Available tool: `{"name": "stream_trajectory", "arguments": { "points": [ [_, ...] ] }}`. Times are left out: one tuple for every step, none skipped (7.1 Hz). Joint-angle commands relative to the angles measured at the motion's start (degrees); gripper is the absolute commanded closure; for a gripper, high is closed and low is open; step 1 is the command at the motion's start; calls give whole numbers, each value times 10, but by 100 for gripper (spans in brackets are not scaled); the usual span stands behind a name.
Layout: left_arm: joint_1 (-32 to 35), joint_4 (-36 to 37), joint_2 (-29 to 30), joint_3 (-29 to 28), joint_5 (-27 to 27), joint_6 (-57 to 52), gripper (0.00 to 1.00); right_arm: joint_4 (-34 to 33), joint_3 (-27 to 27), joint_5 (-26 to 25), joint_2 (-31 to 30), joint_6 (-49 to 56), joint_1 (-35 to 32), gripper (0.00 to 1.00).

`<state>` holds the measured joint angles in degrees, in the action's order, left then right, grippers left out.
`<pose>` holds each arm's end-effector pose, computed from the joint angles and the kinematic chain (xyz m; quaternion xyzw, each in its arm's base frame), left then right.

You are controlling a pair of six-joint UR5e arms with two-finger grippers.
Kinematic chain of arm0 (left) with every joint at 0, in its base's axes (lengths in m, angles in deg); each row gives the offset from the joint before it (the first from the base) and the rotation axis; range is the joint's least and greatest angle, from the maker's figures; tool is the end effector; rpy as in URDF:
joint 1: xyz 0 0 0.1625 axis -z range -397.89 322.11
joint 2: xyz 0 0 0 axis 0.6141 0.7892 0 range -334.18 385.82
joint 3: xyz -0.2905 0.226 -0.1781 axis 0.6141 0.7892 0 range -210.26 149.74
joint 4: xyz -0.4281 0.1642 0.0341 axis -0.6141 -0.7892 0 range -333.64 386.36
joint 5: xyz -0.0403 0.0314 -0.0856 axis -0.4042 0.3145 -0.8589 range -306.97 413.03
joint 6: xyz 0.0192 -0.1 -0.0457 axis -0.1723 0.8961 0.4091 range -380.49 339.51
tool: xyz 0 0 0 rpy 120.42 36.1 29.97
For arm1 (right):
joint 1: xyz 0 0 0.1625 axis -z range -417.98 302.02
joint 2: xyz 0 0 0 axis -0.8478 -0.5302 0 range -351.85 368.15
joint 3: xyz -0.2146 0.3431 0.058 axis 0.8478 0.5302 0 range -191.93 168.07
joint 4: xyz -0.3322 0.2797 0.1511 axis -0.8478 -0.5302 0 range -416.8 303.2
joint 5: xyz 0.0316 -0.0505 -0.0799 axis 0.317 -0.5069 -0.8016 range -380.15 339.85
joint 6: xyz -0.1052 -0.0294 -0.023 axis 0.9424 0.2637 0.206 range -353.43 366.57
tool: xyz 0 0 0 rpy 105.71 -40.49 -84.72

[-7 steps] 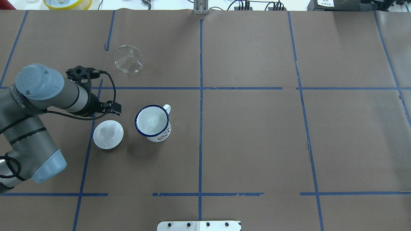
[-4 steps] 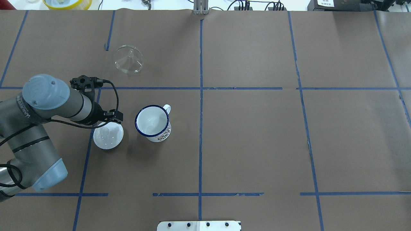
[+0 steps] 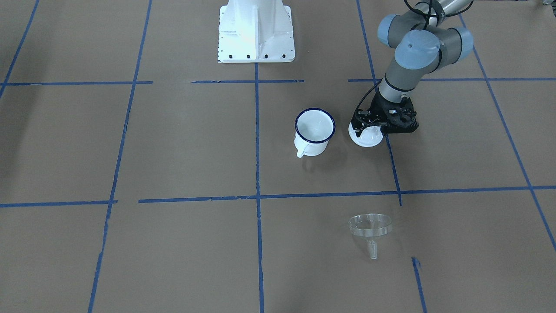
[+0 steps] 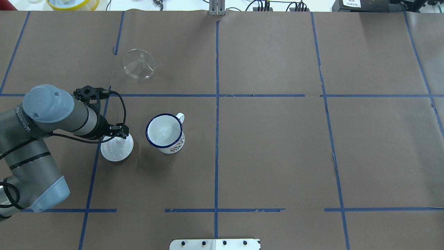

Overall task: Remove funnel from cup
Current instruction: 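Close the left gripper on the white lid's knob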

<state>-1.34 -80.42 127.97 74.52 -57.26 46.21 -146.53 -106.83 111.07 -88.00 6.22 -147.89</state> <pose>0.4439 -0.4469 0.3696 0.0411 0.3992 -0.0403 0.9151 0.0590 -0.4944 0.6642 -0.0094 -0.3519 0.0052 0.9360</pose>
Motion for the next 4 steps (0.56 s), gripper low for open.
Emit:
{"name": "stream_trajectory", "arguments": {
  "points": [
    [-3,1,-14,12,-1,0,30,0,0,0,0,0,0,0],
    [-6,1,-14,12,-1,0,36,0,0,0,0,0,0,0],
    [-7,1,-13,13,-1,0,40,0,0,0,0,0,0,0],
    [-7,1,-13,16,-2,0,42,0,0,0,0,0,0,0]
  ]
}}
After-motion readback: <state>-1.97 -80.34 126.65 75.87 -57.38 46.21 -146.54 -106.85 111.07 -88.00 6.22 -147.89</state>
